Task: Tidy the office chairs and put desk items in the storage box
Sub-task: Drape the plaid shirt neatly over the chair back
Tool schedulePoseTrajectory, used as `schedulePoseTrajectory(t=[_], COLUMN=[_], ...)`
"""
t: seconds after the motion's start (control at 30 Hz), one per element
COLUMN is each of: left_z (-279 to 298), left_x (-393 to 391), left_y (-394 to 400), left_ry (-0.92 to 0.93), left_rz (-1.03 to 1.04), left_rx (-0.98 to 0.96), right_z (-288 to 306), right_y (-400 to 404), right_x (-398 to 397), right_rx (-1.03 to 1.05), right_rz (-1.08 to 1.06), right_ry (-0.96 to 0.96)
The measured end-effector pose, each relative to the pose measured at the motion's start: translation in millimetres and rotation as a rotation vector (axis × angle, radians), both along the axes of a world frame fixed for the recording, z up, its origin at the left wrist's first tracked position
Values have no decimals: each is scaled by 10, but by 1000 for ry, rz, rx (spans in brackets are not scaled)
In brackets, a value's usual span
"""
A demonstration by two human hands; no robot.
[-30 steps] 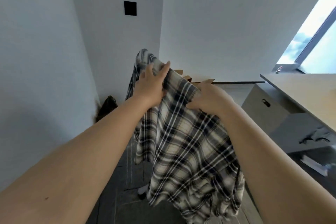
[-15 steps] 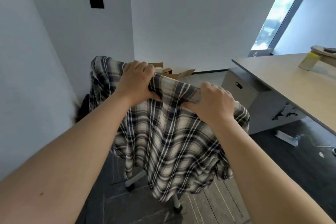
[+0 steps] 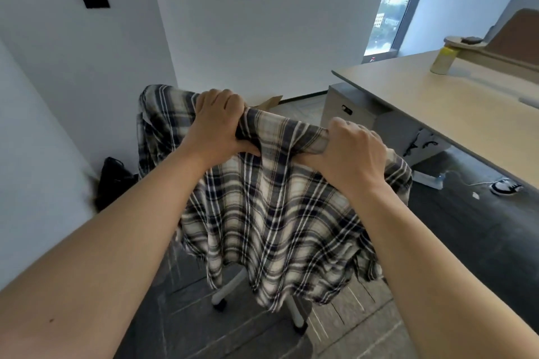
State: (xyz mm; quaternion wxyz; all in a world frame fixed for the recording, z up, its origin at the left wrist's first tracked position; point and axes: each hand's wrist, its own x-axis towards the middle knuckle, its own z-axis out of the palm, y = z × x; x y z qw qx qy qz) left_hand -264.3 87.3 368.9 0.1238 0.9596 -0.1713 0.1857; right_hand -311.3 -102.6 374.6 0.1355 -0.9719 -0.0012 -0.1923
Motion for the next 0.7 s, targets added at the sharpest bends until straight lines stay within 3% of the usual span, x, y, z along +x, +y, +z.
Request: schedulePoseTrajectory(t=[0.7], left_z=[101], left_x=[372], left_y=[-880], left_ry=[64], left_rz=[-424], left_rx=[122], right_z=[-137], right_y=[-339], right_x=[-452], right_rx=[-242], right_rz=[-445], right_ry=[-10])
